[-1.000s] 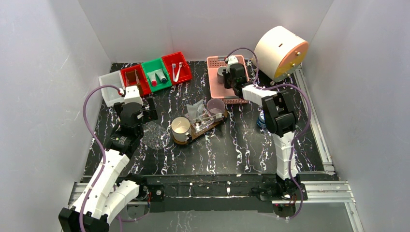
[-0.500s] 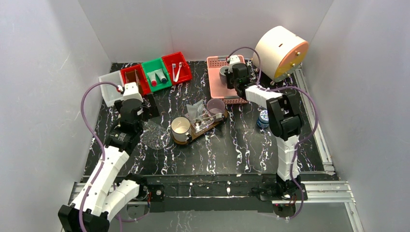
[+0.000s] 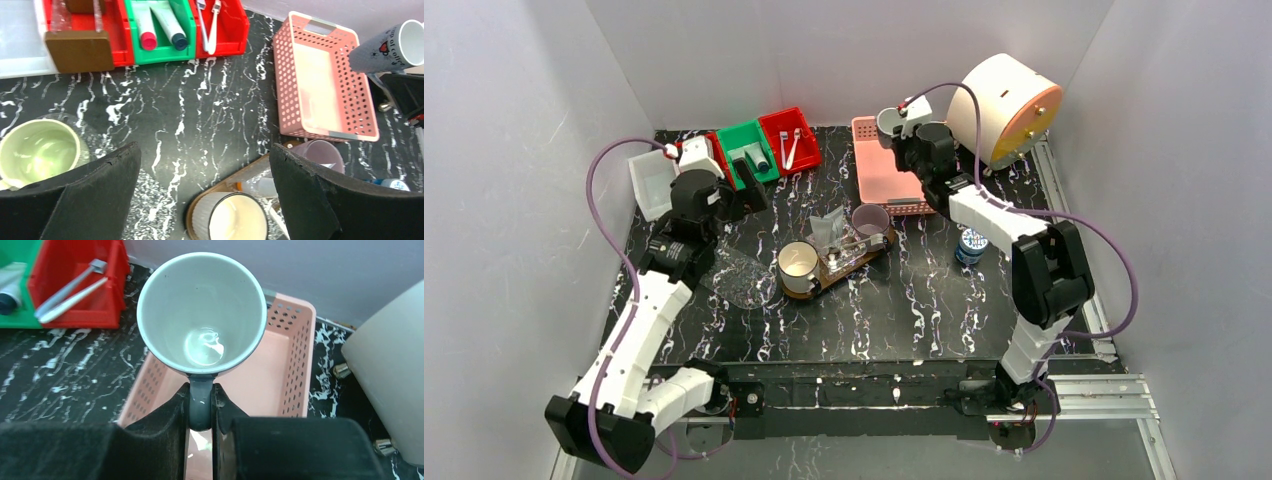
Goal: Prepare toiletry sets of a toothbrush and toothpaste on the tray
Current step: Pick up the cup from the storage box.
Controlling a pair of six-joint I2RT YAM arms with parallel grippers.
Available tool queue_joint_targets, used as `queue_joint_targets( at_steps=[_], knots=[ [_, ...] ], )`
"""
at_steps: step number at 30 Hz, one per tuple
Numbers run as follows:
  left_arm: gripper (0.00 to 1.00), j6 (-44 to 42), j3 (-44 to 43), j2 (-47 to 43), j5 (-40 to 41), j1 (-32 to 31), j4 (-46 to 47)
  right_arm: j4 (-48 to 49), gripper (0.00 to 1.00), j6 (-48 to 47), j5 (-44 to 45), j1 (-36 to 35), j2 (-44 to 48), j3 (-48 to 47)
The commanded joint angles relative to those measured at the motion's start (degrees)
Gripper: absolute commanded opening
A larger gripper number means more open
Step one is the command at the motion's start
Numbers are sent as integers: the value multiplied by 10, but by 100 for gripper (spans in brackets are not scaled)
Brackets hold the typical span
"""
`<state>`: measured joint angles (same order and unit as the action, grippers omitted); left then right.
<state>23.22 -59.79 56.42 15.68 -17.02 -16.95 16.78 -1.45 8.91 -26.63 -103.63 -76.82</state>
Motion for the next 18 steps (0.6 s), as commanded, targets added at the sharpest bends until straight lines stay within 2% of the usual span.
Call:
queue_joint_targets(
  at_steps=[1, 8, 18],
  knots=[
    [97, 43, -51, 29, -40, -1, -15, 77, 1, -19, 24, -37, 65, 9],
    [96, 78, -109, 73, -75, -2, -16, 98, 1, -53, 76, -117, 107, 17],
    [92, 128, -125, 86, -95, -2, 28, 124, 1, -95, 150, -227, 89, -15]
  ],
)
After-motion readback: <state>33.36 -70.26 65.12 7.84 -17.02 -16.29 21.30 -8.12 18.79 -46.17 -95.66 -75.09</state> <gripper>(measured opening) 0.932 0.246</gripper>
